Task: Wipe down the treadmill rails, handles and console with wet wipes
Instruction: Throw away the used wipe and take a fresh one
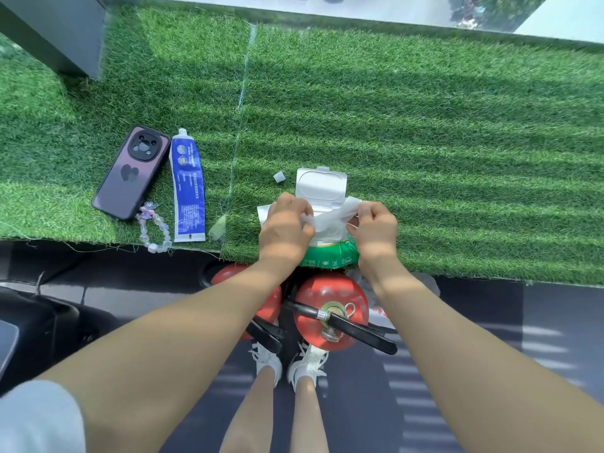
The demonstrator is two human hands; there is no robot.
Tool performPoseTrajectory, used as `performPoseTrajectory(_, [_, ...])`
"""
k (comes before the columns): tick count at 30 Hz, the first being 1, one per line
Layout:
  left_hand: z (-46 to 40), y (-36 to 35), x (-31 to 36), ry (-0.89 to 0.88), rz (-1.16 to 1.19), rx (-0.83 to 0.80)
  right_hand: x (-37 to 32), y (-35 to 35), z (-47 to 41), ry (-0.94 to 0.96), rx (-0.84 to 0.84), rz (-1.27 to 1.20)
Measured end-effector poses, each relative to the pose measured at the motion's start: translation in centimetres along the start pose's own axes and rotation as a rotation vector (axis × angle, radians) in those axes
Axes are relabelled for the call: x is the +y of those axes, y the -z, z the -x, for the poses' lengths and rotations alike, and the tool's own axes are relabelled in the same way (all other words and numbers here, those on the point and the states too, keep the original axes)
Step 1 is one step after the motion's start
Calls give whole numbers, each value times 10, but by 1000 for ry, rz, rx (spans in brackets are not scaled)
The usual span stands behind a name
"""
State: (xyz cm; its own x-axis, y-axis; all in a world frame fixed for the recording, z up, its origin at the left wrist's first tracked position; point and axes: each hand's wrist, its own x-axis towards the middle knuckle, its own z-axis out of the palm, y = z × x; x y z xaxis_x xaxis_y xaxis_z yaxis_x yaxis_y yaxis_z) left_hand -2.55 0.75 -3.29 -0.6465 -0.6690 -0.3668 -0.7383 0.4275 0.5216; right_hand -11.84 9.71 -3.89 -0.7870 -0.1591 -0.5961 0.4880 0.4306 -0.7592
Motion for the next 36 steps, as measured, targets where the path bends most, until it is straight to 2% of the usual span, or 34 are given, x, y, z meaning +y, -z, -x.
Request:
performPoseTrajectory(2, [8,4,4,-154,-111,136,4,-4,0,10,-7,90])
performPoseTrajectory(4, [16,2,0,-427,-251,204,4,-5,-1,-11,-19,132])
performPoseTrajectory(5, [19,-2,-6,-547,-308,184,4,-6,-2,-25,-20,129])
performPoseTrajectory(7, [21,-10,-19,-644,-436,87,5,-8,-4,-44,-17,114])
performPoseTrajectory(11, [18,-11,-24,-655,-593,-47,3,-11,-8,-35,-3,93])
performPoseTrajectory(17, [12,-9,-17,-634,-632,-77,-16,-2,-17,-20,169,-112])
performPoseTrajectory(19, [11,-10,-12,-620,-635,-63,-19,4,-11,38,60,76])
performPoseTrajectory(22, [11,-13,-9,-588,-633,-68,-17,13,-1,81,-259,759])
performPoseTrajectory(23, [11,-14,-9,-585,-629,-75,-15,15,0,89,-332,910])
performPoseTrajectory(25, [10,-13,-10,-592,-631,-63,-12,15,3,133,-401,1014])
performPoseTrajectory(30, [6,-16,-17,-633,-685,-28,-14,11,6,212,-430,908])
performPoseTrajectory(32, [3,-18,-19,-645,-700,-40,-21,14,9,244,-421,757])
performPoseTrajectory(36, [1,-18,-12,-564,-742,-91,-35,32,13,266,-333,469])
